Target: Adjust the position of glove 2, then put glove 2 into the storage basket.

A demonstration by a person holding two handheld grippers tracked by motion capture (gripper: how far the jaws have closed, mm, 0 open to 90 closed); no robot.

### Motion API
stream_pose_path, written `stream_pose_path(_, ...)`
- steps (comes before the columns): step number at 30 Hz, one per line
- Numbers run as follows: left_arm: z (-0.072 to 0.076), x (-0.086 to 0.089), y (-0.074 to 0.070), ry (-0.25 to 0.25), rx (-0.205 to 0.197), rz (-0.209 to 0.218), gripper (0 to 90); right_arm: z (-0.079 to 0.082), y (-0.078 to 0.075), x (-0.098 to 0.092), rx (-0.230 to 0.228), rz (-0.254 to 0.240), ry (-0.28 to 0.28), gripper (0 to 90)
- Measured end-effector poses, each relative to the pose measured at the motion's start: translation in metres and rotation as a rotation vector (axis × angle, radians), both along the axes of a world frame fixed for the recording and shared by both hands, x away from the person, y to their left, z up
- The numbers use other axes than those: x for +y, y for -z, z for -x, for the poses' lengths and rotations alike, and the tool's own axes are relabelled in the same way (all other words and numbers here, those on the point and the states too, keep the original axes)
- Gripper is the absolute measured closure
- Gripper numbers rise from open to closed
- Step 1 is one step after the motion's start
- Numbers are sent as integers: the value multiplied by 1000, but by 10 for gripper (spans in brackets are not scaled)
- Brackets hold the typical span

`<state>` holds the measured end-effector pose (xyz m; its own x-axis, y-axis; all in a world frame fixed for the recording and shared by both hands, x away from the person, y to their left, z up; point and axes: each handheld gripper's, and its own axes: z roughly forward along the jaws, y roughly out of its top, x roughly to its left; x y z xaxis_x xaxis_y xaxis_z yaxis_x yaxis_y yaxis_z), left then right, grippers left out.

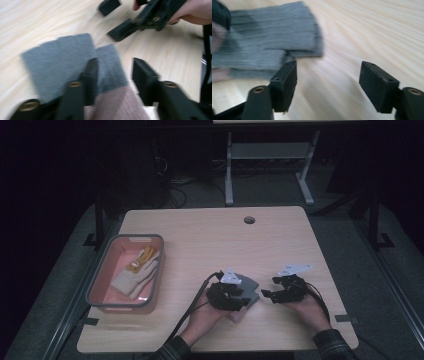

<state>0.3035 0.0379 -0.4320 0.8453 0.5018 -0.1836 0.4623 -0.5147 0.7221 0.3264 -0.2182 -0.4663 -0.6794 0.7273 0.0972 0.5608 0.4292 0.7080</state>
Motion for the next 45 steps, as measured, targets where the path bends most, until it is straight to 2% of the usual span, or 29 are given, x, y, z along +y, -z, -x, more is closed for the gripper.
stream_pose_path(2, -5, 4, 2, -25, 17, -1, 382, -2, 0, -6, -9, 0, 33, 252)
stream_pose_path(4, -9, 6, 6, -49, 20, -39, 268, -4, 0, -12, -11, -4, 60, 209)
stream_pose_path(5, -10, 6, 9, -58, 27, -41, 222, -5, 0, -14, -13, -5, 67, 194)
stream_pose_path(9, -14, 4, 17, -76, 41, -71, 129, -9, 3, -20, -15, 5, 103, 161)
stream_pose_path(11, -14, 3, 21, -85, 37, -69, 130, -10, 4, -21, -19, 10, 104, 160)
stream_pose_path(14, -13, 1, 26, -95, 21, -87, 126, -10, 6, -20, -16, 24, 111, 154)
stream_pose_path(18, -12, 0, 27, -99, 4, -104, 125, -10, 7, -19, -28, 40, 102, 154)
stream_pose_path(21, -13, 2, 29, -103, -1, -112, 125, -10, 8, -17, -20, 47, 103, 153)
stream_pose_path(25, -15, 4, 30, -101, 9, -113, 125, -10, 10, -16, -18, 70, 88, 149)
stream_pose_path(27, -17, 6, 32, -103, 39, -109, 124, -10, 10, -15, -17, 77, 84, 149)
stream_pose_path(28, -18, 7, 34, -109, 58, -90, 124, -10, 10, -14, -16, 76, 83, 149)
stream_pose_path(31, -17, 8, 35, -104, 48, -92, 124, -10, 11, -14, -18, 78, 80, 146)
stream_pose_path(34, -16, 6, 35, -91, 39, -94, 136, -10, 11, -13, -23, 73, 81, 140)
stream_pose_path(37, -16, 6, 34, -58, 33, -99, 197, -11, 12, -14, -26, 65, 83, 136)
stream_pose_path(40, -16, 6, 31, -33, 44, -105, 286, -9, 13, -14, -35, 57, 98, 126)
stream_pose_path(43, -16, 6, 30, -8, 78, -88, 462, -9, 15, -14, -42, 50, 106, 117)
stream_pose_path(45, -17, 7, 30, 7, 96, -77, 538, -9, 15, -13, -51, 47, 107, 105)
